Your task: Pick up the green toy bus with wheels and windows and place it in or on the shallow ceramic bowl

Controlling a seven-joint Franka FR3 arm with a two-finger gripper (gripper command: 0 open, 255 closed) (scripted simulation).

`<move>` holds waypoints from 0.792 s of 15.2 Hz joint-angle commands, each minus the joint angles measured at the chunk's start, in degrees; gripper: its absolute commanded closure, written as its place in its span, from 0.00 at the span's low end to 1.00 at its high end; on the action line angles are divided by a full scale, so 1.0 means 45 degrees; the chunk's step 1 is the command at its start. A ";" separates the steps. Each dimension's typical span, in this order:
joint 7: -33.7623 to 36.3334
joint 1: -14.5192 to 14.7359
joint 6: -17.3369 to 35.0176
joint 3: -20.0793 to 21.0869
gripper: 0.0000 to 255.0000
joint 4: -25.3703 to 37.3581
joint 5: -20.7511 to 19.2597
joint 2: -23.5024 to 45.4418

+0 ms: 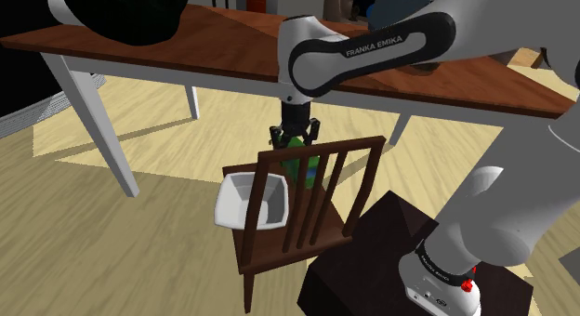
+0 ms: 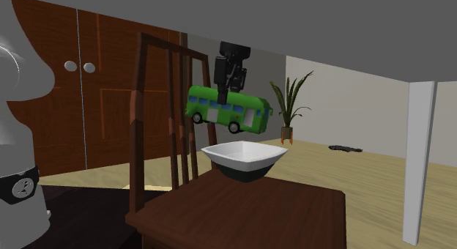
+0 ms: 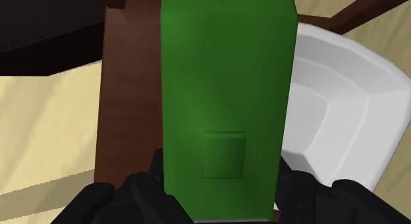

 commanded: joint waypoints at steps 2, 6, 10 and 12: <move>0.0854 0.0361 -0.0009 0.0460 1.00 0.1133 0.0026 0.0918; 0.1934 0.0847 -0.0358 0.0976 1.00 0.2785 -0.0075 0.2164; 0.2569 0.1172 -0.0468 0.1234 1.00 0.3787 -0.0208 0.3028; 0.2559 0.1177 -0.0143 0.1235 1.00 0.3548 -0.0219 0.3115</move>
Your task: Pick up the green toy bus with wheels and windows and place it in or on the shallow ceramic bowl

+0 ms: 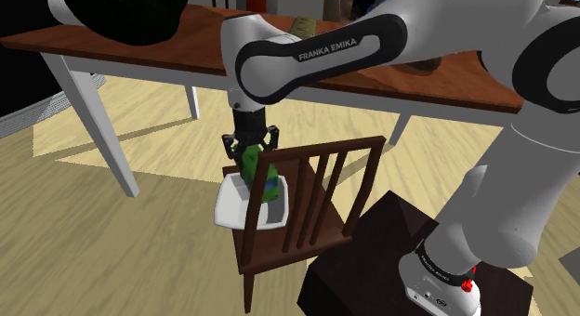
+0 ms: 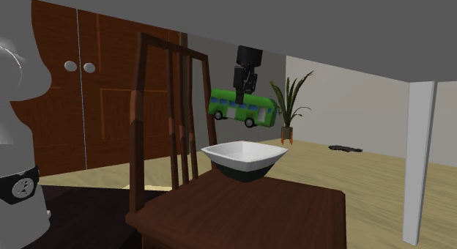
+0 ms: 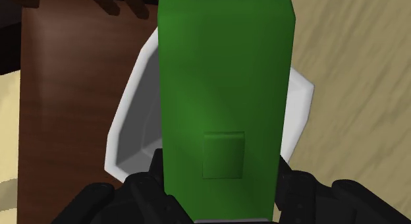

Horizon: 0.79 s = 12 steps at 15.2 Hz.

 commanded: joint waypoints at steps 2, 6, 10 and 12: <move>0.0012 0.0016 0.0456 0.0004 1.00 -0.0254 -0.0030 0.0183; 0.0002 0.0030 0.1094 0.0002 1.00 -0.0665 -0.0065 0.0415; -0.0001 0.0046 0.1726 -0.0003 1.00 -0.1031 -0.0109 0.0685; 0.0000 0.0055 0.2039 -0.0007 1.00 -0.1197 -0.0135 0.0835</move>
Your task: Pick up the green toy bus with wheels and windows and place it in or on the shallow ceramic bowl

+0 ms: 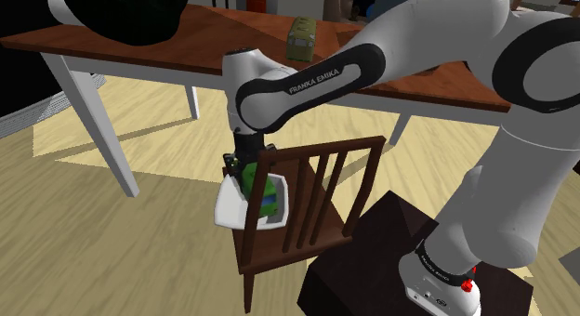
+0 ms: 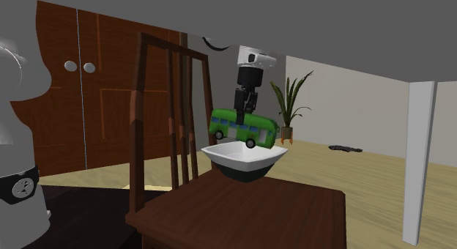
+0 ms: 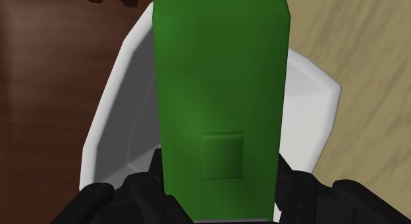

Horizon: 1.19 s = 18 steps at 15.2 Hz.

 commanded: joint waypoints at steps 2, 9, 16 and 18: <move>-0.0001 0.0016 0.0565 -0.0003 1.00 -0.0344 -0.0031 0.0200; -0.0001 0.0016 0.0565 -0.0003 1.00 -0.0344 -0.0031 0.0200; -0.0001 0.0016 0.0565 -0.0003 0.00 -0.0344 -0.0031 0.0200; -0.0031 -0.0026 -0.0250 -0.0013 0.00 0.0201 0.0007 -0.0072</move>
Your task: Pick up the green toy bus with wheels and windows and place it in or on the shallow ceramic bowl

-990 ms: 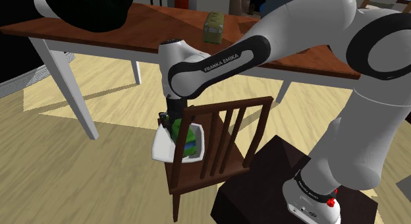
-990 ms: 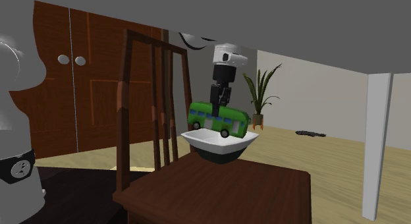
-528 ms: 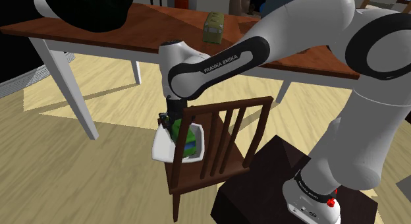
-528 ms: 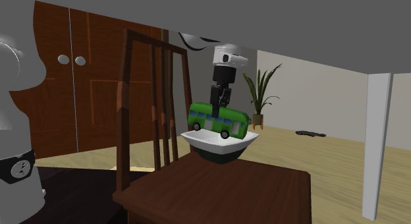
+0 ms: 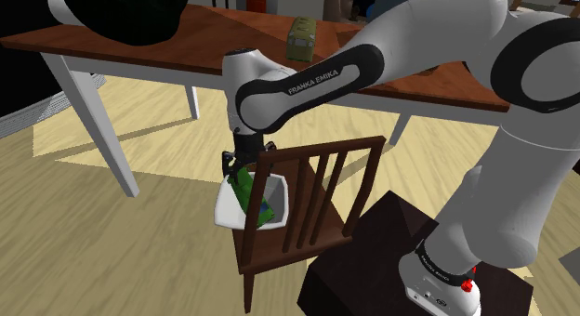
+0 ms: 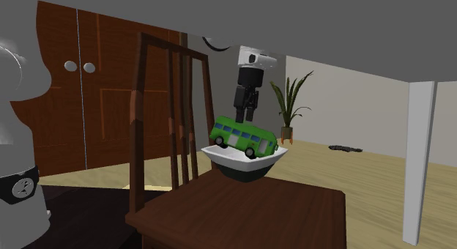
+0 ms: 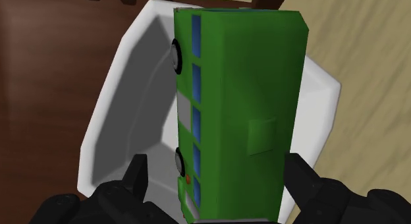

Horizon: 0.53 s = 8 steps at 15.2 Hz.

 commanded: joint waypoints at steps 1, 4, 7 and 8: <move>-0.0031 -0.0040 -0.0723 -0.0012 0.00 0.0470 0.0034 -0.0242; -0.0038 -0.0053 -0.1047 -0.0018 0.00 0.0716 0.0044 -0.0321; -0.0038 -0.0053 -0.1048 -0.0018 0.00 0.0719 0.0043 -0.0319; -0.0038 -0.0053 -0.1048 -0.0018 0.00 0.0719 0.0043 -0.0319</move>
